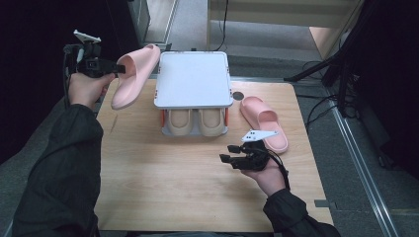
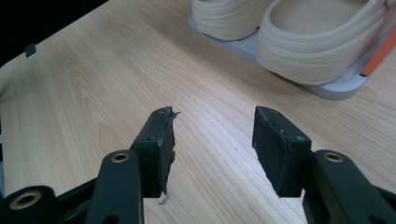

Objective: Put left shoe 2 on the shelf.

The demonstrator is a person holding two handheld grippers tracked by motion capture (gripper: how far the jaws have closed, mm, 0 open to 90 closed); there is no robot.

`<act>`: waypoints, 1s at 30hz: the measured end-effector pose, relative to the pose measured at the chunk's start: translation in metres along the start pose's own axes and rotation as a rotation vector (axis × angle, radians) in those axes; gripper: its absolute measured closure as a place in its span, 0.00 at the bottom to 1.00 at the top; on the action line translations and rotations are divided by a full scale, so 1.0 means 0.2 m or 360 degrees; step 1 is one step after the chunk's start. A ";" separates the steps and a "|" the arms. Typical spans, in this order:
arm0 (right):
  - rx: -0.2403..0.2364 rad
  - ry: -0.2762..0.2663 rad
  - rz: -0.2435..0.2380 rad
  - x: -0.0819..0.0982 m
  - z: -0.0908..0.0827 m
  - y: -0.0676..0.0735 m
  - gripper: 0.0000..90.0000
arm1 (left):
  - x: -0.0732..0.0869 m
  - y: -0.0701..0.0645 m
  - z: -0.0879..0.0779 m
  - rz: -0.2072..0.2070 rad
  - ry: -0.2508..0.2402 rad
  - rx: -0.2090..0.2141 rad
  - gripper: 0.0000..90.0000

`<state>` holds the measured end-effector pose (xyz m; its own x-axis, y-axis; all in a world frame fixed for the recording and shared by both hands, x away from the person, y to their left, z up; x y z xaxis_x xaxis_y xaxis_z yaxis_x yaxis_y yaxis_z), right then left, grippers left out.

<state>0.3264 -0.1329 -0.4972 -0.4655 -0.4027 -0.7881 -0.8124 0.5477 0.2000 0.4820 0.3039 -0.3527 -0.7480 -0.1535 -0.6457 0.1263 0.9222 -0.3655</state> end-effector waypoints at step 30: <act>0.0024 0.0001 0.0005 0.00 -0.01 0.01 0.55 | -0.12 -0.39 0.32 0.0090 0.0033 0.0000 0.82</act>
<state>0.3244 -0.1345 -0.4955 -0.4680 -0.4014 -0.7873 -0.8058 0.5597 0.1936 0.5308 0.2129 -0.3512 -0.7530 -0.0939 -0.6513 0.1688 0.9291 -0.3290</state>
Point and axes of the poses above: each handheld gripper's, and its own axes: z roughly forward along the jaws, x roughly out of its underside, y roughly to its left, the point moved 3 cm from there along z, roughly forward along the jaws, and after that the axes turned 3 degrees about -z, right-handed, at the moved point
